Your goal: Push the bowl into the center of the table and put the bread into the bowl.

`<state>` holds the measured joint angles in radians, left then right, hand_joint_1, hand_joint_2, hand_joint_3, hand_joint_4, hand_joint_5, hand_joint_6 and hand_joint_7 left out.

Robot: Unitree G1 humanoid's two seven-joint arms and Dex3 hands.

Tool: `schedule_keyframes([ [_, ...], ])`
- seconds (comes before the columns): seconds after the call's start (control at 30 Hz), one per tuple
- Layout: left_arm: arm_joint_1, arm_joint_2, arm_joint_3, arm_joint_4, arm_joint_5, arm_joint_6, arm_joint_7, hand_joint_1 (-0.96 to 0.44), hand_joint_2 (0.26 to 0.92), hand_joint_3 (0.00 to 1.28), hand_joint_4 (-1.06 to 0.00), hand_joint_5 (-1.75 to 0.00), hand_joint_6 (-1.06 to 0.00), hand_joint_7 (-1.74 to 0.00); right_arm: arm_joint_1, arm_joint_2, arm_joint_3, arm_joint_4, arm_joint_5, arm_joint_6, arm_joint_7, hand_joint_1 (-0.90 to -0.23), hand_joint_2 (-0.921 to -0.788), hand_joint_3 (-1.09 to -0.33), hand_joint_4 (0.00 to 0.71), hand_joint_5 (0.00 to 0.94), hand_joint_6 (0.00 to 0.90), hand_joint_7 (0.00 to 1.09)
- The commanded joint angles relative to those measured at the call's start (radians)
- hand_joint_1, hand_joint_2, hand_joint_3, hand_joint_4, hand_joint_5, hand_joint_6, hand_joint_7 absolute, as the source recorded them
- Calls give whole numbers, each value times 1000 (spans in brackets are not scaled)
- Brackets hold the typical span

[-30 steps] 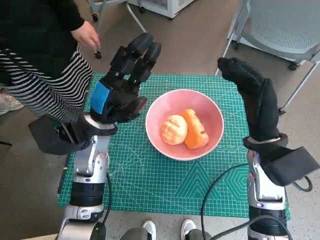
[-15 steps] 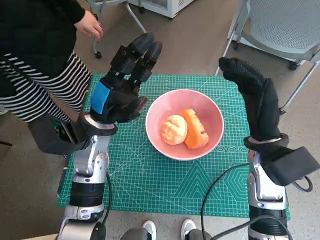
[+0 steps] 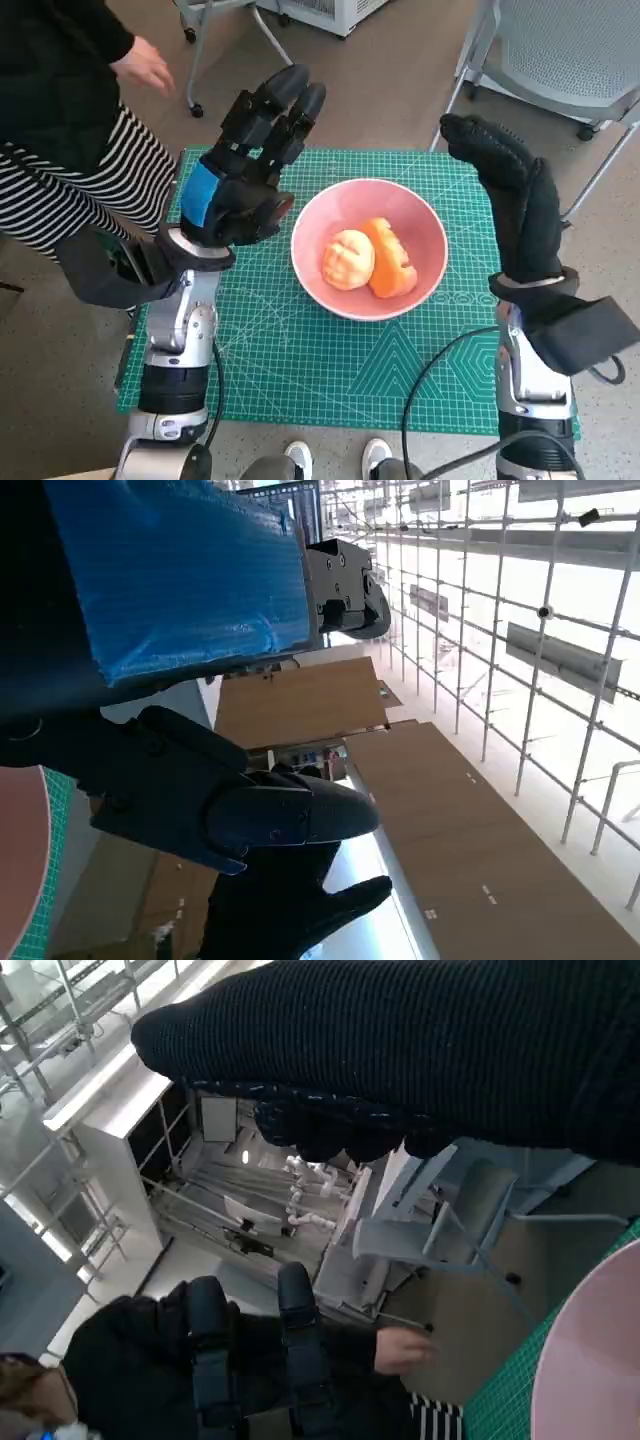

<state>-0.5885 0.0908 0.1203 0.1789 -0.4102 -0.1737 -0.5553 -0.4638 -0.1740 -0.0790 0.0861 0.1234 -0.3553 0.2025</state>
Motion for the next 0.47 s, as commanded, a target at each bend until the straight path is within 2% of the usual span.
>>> schedule_keyframes([
  [0.03, 5, -2, 0, -15, -17, 10, -1, -616, 896, 337, -32, -37, 1, -495, 21, 6, -2, 9, 13, 8, 9, -722, -921, -739, 193, 3, 56, 618],
  [0.47, 10, -4, 0, -30, -29, 30, 2, -602, 877, 343, -44, -50, 1, -521, 25, 10, -2, -9, 24, 21, 9, -721, -921, -735, 195, 3, 57, 619],
])
